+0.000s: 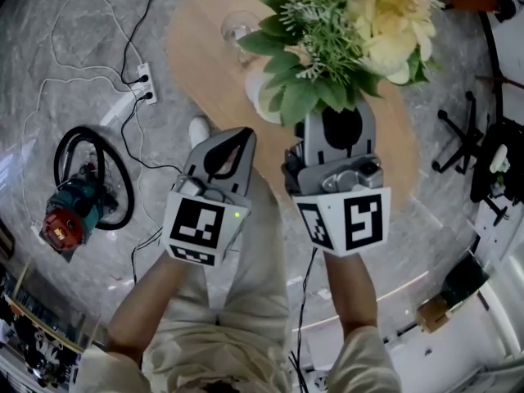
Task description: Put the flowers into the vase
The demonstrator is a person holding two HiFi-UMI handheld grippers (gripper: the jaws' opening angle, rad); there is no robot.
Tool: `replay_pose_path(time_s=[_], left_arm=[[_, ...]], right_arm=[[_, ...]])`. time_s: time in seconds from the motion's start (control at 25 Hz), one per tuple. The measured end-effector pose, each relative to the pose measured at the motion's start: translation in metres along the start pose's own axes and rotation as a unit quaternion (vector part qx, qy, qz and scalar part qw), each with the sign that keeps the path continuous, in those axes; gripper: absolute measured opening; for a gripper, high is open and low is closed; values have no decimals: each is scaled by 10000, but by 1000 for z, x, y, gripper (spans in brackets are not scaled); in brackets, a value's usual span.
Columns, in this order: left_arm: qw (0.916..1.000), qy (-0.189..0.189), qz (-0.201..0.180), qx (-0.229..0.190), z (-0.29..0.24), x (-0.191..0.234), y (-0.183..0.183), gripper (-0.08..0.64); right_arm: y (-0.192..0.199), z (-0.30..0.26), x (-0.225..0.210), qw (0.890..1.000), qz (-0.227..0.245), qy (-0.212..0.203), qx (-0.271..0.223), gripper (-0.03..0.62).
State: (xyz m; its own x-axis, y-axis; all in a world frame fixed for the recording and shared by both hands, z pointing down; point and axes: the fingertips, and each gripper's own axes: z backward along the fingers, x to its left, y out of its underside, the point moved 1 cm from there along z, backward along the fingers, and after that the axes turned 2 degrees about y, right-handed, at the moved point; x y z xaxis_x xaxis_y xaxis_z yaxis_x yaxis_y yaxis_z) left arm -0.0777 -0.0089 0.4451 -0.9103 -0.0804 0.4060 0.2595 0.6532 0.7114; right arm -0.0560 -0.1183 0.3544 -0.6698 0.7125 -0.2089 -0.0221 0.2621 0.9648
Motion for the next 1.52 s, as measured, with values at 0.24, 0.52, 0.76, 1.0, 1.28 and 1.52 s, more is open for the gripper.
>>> replay_pose_path(time_s=[0.24,0.52,0.76,1.0,1.28,1.52], left_arm=[[9993,-60,-297,-215,-8,4,-12,9],[9929,151,-1184,21,-13,11,7,127],[9737,445,-2229,-166,-21,2,5,179],[9589,700,-2749,74,-35,5,21,256],[9530,1408,-2682,-107,-35,1,5,262],[9467,1553,-2820,-84,-42,2,0,268]], right_arm=[[7,0,-4,9999,-88,53,18,40],[9,0,-5,9999,-136,-4,56,40],[9,-1,-5,9998,-173,-49,105,40],[9,1,-6,9997,-213,-20,126,40],[10,0,-2,9988,-415,-243,76,43],[11,0,-5,9989,-332,-323,76,43]])
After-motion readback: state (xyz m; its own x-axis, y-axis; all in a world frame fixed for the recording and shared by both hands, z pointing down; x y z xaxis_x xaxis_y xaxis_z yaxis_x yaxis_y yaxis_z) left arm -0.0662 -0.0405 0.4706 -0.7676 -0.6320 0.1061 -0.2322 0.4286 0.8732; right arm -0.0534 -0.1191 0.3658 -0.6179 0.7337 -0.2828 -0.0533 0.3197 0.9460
